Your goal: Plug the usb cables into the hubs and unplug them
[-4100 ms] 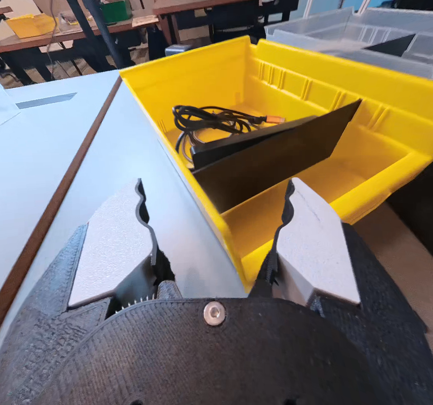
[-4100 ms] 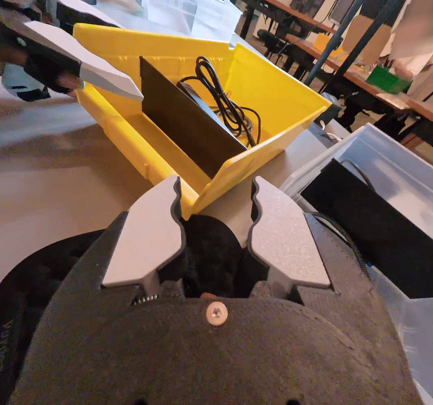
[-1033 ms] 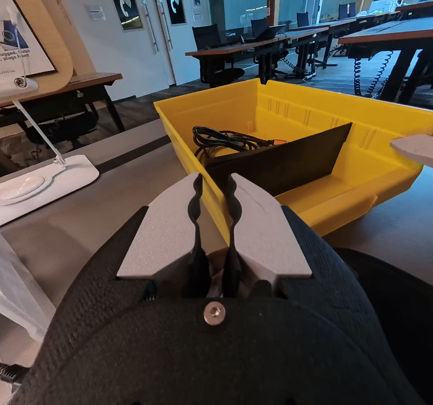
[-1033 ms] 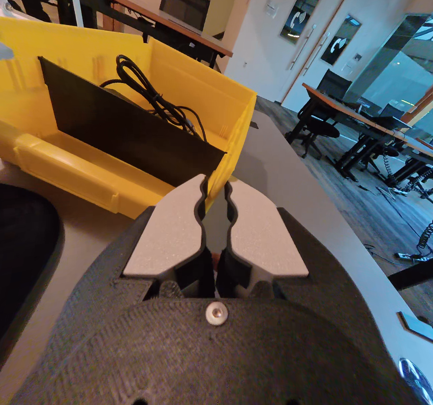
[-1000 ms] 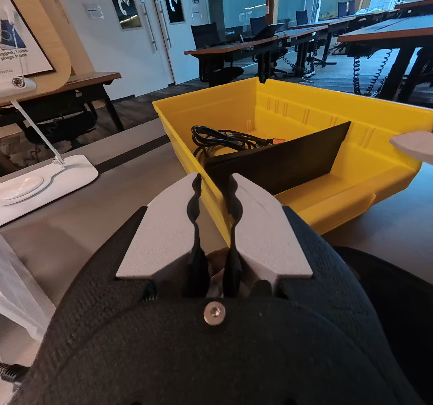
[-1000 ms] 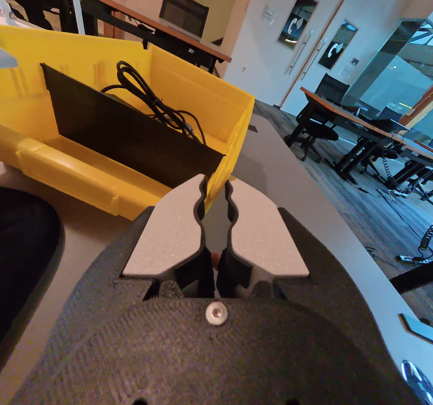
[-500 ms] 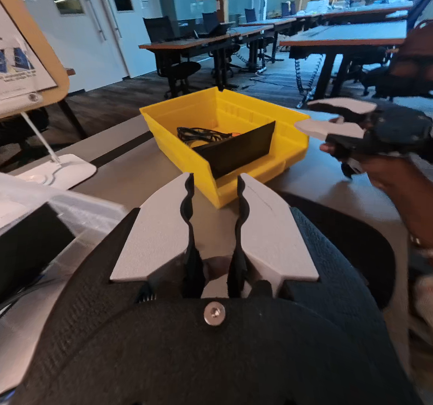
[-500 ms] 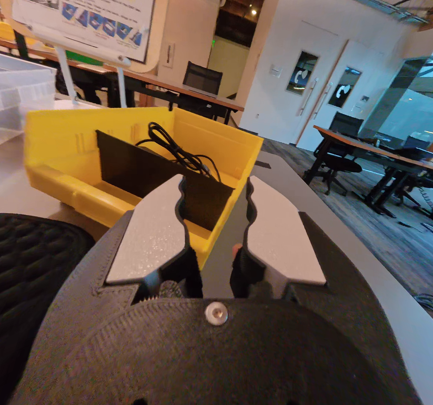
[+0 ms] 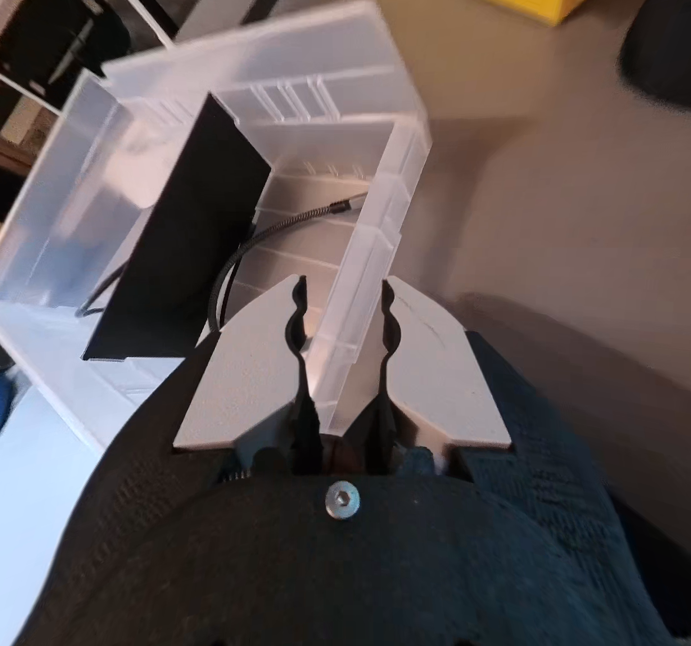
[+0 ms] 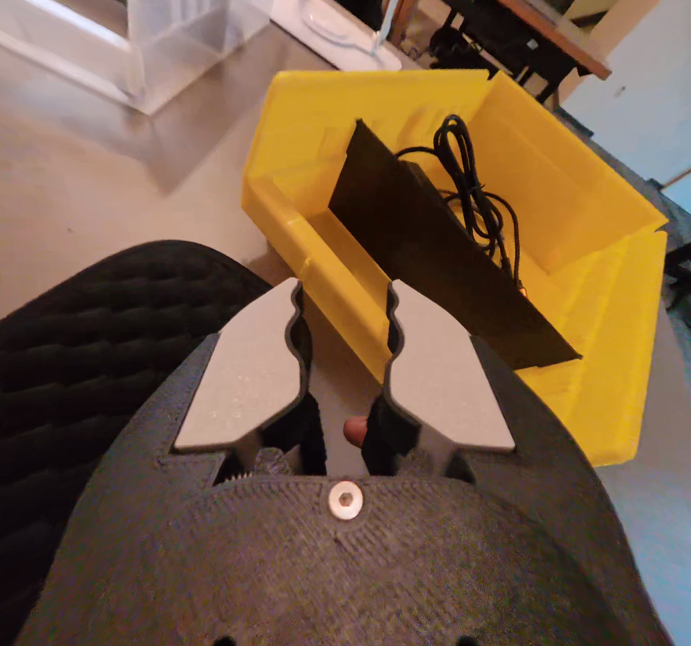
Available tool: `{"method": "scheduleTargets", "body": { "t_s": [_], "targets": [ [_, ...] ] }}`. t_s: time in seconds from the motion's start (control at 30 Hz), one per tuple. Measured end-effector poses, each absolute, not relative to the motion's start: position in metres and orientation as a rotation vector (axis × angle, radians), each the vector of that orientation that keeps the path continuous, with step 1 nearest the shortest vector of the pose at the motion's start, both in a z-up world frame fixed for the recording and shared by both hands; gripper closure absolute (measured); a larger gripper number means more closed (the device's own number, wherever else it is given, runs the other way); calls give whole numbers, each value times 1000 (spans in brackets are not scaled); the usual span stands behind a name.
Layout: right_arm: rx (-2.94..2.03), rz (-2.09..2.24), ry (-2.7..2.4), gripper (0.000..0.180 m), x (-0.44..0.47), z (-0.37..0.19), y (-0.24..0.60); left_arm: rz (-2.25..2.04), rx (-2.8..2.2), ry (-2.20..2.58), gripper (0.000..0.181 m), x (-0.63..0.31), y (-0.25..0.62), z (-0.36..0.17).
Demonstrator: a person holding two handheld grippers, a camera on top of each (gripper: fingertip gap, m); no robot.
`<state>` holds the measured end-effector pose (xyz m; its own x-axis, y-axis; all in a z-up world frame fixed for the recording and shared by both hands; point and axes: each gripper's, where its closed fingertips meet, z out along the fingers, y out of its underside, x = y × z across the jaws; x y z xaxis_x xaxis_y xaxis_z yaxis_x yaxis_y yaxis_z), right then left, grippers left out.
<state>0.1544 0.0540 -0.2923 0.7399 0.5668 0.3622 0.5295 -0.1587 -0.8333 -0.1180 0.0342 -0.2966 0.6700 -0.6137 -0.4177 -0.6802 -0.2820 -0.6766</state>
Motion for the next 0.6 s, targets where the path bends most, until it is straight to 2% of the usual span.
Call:
{"method": "scheduleTargets", "body": {
  "t_s": [0.17,0.3,0.6],
  "targets": [
    [-1891,-179,-906,127,165,-311,62,124,-2001,1078,147,-125,39,-312],
    [-1912,-293,-915,130,177,-321,68,67,-2031,1077,153,-133,36,-315],
    [-1896,-263,-910,130,189,-321,69,212,-2121,960,150,-219,36,-311]
  ]
}}
